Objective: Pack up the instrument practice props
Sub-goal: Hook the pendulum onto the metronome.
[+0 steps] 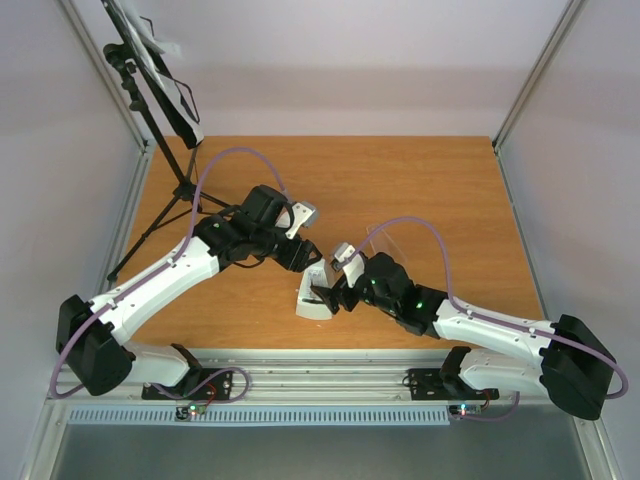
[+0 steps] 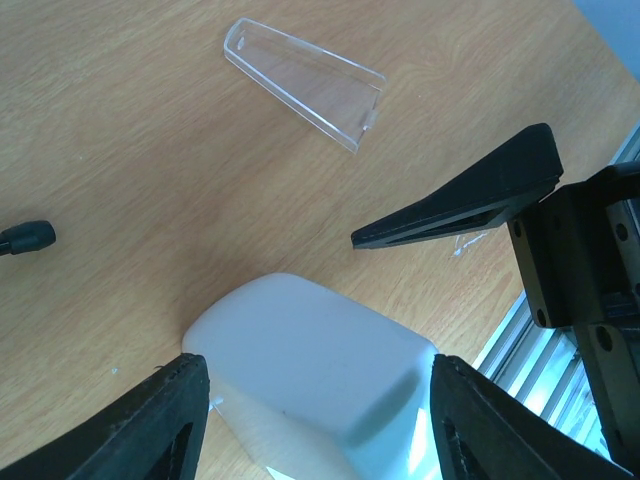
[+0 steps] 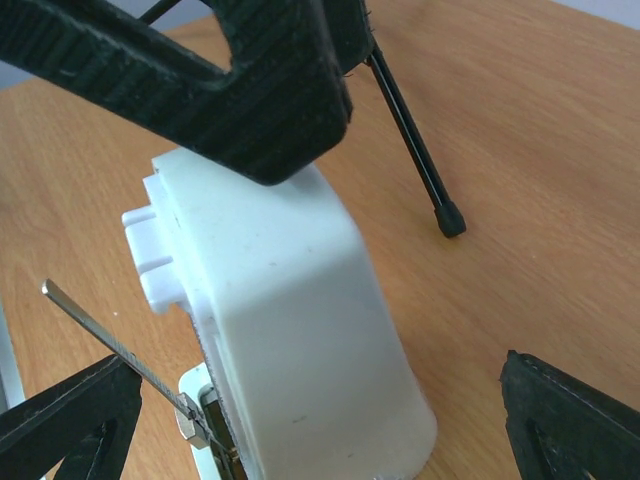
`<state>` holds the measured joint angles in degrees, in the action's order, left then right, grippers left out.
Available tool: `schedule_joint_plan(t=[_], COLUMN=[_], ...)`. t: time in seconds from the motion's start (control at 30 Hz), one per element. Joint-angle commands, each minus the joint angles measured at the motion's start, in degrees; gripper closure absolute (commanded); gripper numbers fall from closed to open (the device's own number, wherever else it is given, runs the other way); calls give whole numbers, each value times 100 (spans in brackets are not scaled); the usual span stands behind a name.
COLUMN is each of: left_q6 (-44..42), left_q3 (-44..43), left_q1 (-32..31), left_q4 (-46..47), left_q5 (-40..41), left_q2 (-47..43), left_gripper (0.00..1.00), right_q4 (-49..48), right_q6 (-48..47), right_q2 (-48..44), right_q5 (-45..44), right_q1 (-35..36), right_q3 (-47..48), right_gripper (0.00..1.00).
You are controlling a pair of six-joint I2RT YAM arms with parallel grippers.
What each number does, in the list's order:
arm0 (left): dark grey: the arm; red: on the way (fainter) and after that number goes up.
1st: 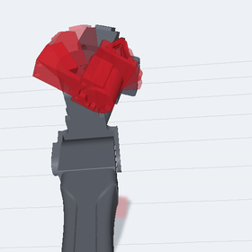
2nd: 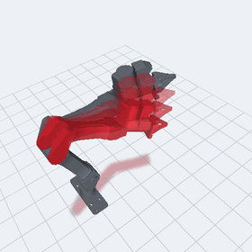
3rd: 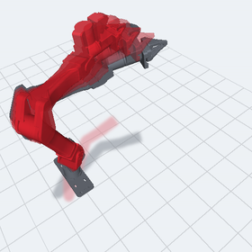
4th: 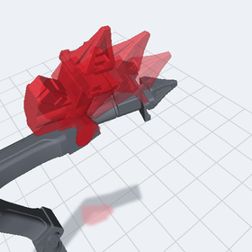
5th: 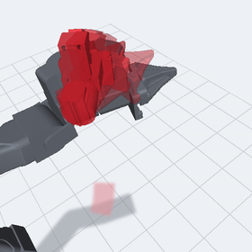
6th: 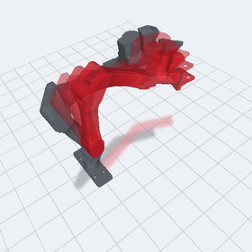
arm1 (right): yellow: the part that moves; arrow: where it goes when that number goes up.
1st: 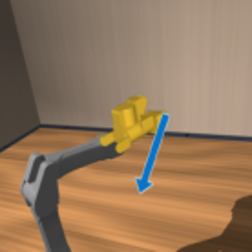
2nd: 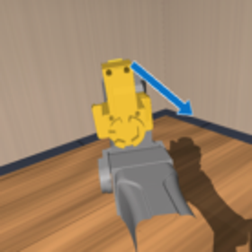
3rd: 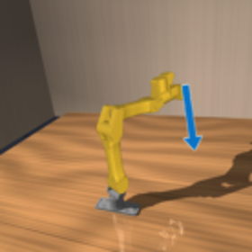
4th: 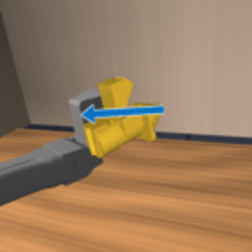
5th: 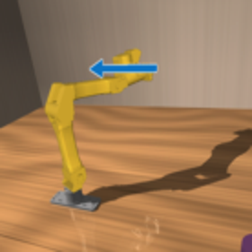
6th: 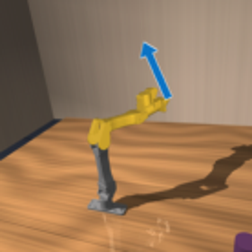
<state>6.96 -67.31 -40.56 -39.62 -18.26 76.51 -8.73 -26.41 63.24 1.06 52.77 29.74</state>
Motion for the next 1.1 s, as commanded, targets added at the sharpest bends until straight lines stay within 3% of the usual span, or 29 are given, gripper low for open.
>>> schedule_joint_plan(t=[0.0,1.07], left_q6=[-115,-239], left_q3=[26,14], left_q1=[5,5], left_q4=[114,78], left_q5=[-90,-248], left_q2=[-24,31], left_gripper=[38,42], right_q4=[-207,-225], right_q6=[143,435], right_q2=[-26,-50], right_q5=[-2,341], right_q1=[-92,-403], right_q3=[104,-108], right_gripper=[1,2])
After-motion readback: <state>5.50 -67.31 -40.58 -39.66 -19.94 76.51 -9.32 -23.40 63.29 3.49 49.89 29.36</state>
